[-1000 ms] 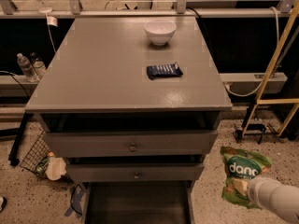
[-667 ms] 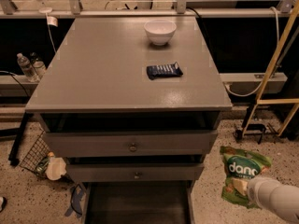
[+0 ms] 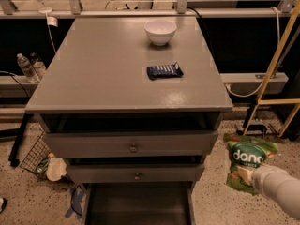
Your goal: Pick green rice chip bag from bottom drawer and place on counter
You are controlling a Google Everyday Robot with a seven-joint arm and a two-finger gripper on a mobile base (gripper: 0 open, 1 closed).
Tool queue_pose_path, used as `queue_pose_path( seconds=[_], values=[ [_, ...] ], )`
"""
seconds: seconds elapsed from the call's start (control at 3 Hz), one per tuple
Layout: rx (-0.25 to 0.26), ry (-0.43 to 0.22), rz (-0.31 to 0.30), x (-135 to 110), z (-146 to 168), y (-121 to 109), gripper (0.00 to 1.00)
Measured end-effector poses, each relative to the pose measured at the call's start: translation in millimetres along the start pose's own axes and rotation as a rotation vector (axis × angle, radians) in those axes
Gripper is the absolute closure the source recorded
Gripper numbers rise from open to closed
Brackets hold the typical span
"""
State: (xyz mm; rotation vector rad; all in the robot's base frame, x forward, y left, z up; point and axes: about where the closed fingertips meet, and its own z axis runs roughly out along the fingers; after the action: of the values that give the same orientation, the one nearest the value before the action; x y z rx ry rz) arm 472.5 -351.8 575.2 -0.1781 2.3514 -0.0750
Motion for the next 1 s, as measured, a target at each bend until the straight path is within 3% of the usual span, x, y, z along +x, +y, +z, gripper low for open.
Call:
queue_pose_path(
  seconds=[0.33,1.0],
  values=[
    [0.032,-0.073,-0.06,-37.8,-16.9,-5.4,1.0],
    [0.126,-0.203,-0.125,-115.4,-42.5,-35.1,1.0]
  ],
)
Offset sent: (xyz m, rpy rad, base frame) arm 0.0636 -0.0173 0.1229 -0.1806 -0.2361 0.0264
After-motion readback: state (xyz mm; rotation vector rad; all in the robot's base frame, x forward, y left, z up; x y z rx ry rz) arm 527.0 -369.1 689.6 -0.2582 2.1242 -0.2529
